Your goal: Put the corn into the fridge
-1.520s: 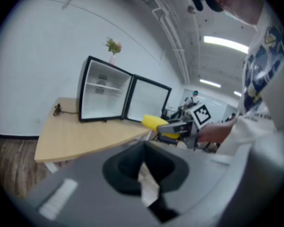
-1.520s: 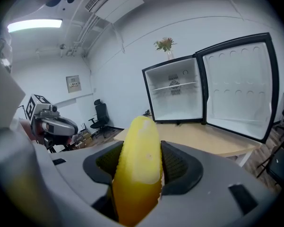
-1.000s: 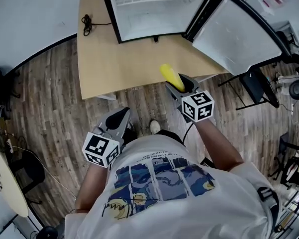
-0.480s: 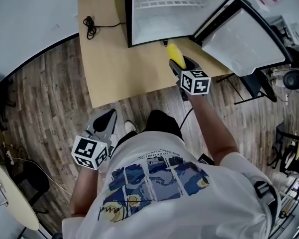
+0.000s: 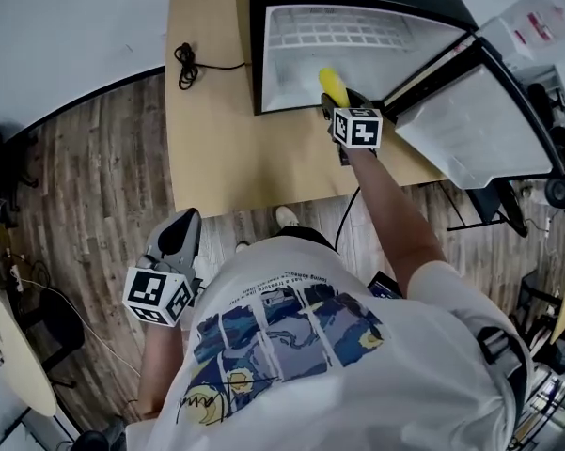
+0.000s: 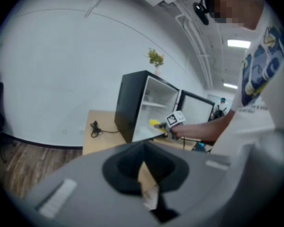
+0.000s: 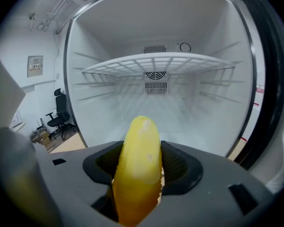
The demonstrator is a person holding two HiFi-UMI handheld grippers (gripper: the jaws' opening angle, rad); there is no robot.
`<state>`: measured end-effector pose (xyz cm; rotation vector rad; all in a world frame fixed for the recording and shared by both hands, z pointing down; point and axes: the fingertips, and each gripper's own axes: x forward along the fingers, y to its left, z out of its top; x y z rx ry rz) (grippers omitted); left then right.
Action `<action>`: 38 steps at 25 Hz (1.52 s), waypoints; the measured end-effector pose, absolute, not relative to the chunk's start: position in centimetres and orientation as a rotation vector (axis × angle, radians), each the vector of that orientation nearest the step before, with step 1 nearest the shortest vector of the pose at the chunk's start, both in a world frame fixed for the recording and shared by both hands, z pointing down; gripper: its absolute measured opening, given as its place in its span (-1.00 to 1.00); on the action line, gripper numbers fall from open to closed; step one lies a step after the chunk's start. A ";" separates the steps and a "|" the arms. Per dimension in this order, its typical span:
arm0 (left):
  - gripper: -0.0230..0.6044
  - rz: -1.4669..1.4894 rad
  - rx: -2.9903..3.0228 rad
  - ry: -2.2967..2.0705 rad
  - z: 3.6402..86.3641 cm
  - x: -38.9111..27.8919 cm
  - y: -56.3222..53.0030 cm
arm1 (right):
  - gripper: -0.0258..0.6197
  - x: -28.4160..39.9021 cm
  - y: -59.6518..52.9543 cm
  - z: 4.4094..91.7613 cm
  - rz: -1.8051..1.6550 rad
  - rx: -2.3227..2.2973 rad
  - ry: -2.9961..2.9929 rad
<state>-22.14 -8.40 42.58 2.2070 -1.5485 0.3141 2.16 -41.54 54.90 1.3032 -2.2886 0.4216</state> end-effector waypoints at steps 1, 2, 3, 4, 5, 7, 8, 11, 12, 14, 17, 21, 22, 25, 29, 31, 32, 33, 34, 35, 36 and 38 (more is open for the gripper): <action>-0.90 0.313 2.192 -1.569 42.5 -22.1 -8.9 | -0.17 2.0 -42.6 55.3 0.419 1.297 -2.286; -0.90 0.311 2.176 -1.587 42.4 -22.1 -9.3 | -0.17 1.8 -43.7 55.8 0.418 1.291 -2.283; -0.90 0.306 2.162 -1.601 42.4 -21.9 -9.8 | -0.17 1.7 -44.7 56.2 0.416 1.287 -2.280; -0.90 0.302 2.151 -1.611 42.3 -21.7 -10.2 | -0.17 1.7 -45.8 56.5 0.415 1.288 -2.276; -0.90 0.301 2.142 -1.618 42.3 -21.4 -10.6 | -0.17 1.7 -46.8 56.8 0.415 1.291 -2.272; -0.90 0.311 2.127 -1.629 42.4 -20.7 -11.2 | -0.17 1.7 -48.6 57.3 0.419 1.297 -2.268; -0.90 0.320 2.118 -1.636 42.5 -20.5 -11.5 | -0.17 1.6 -49.4 57.7 0.423 1.297 -2.268; -0.90 0.341 2.086 -1.666 42.6 -19.9 -12.2 | -0.17 1.4 -51.6 58.8 0.431 1.292 -2.261; -0.90 0.342 2.071 -1.678 42.6 -19.8 -12.4 | -0.17 1.4 -52.2 59.2 0.431 1.290 -2.257; -0.90 0.347 2.034 -1.703 42.7 -19.6 -12.4 | -0.17 1.3 -53.2 60.1 0.435 1.286 -2.249; -0.90 0.360 1.984 -1.734 42.9 -19.3 -12.3 | -0.17 1.0 -54.5 61.3 0.453 1.284 -2.243; -0.90 0.360 1.932 -1.764 43.1 -19.1 -12.2 | -0.17 1.0 -55.8 62.0 0.455 1.304 -2.219; -0.90 0.359 1.922 -1.771 43.1 -19.0 -12.3 | -0.17 0.9 -56.0 62.1 0.453 1.308 -2.216; -0.90 0.369 1.904 -1.785 43.2 -18.8 -12.4 | -0.17 0.8 -56.6 62.5 0.449 1.314 -2.207; -0.90 0.415 1.899 -1.799 43.2 -18.6 -12.5 | -0.16 0.6 -56.8 63.2 0.458 1.325 -2.185; -0.90 0.418 1.898 -1.801 43.2 -18.5 -12.6 | -0.16 0.6 -56.9 63.3 0.453 1.327 -2.185; -0.90 0.419 1.898 -1.802 43.2 -18.5 -12.7 | -0.16 0.5 -57.0 63.3 0.451 1.328 -2.187; -0.90 0.421 1.897 -1.803 43.2 -18.5 -12.7 | -0.16 0.5 -57.1 63.3 0.452 1.328 -2.189; -0.90 0.423 1.897 -1.804 43.2 -18.5 -12.8 | -0.16 0.5 -57.2 63.3 0.454 1.328 -2.191; -0.90 0.425 1.897 -1.803 43.2 -18.5 -12.8 | -0.16 0.5 -57.2 63.3 0.456 1.328 -2.192; -0.90 0.426 1.899 -1.801 43.2 -18.5 -12.8 | -0.16 0.5 -57.2 63.2 0.457 1.328 -2.193; -0.90 0.428 1.905 -1.797 43.2 -18.5 -12.8 | -0.16 0.4 -57.1 63.2 0.456 1.328 -2.193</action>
